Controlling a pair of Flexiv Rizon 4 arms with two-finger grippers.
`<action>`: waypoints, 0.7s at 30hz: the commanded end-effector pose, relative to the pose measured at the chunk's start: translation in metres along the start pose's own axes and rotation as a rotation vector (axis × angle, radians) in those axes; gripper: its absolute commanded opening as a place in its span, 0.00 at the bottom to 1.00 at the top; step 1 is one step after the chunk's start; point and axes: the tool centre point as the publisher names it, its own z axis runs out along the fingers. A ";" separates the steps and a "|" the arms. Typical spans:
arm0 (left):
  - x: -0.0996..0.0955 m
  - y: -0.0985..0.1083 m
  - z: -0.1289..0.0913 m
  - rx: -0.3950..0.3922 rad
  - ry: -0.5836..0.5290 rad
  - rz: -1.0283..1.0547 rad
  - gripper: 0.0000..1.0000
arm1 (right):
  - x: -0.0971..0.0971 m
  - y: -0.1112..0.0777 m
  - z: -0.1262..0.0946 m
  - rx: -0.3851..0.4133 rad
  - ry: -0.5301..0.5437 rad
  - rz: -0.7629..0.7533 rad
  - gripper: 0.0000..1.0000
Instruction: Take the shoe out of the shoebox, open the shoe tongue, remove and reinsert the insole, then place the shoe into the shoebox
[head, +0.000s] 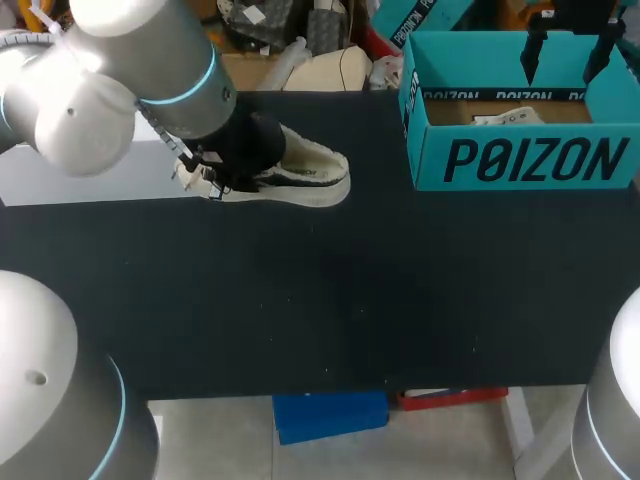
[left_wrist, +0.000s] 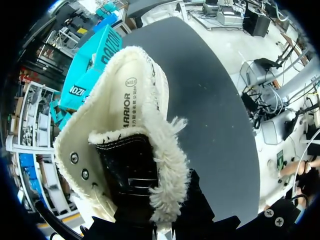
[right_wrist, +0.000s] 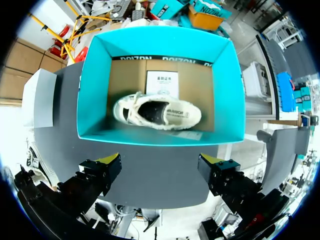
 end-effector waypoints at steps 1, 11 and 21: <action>-0.008 -0.005 0.040 -0.002 0.018 -0.001 0.00 | 0.000 0.000 0.000 0.000 0.001 0.001 1.00; 0.021 -0.026 0.082 -0.022 0.095 -0.014 0.00 | 0.000 0.000 0.000 0.000 0.001 0.001 1.00; 0.040 -0.045 0.109 -0.034 0.149 -0.055 0.00 | 0.000 0.000 0.000 0.000 0.001 0.001 1.00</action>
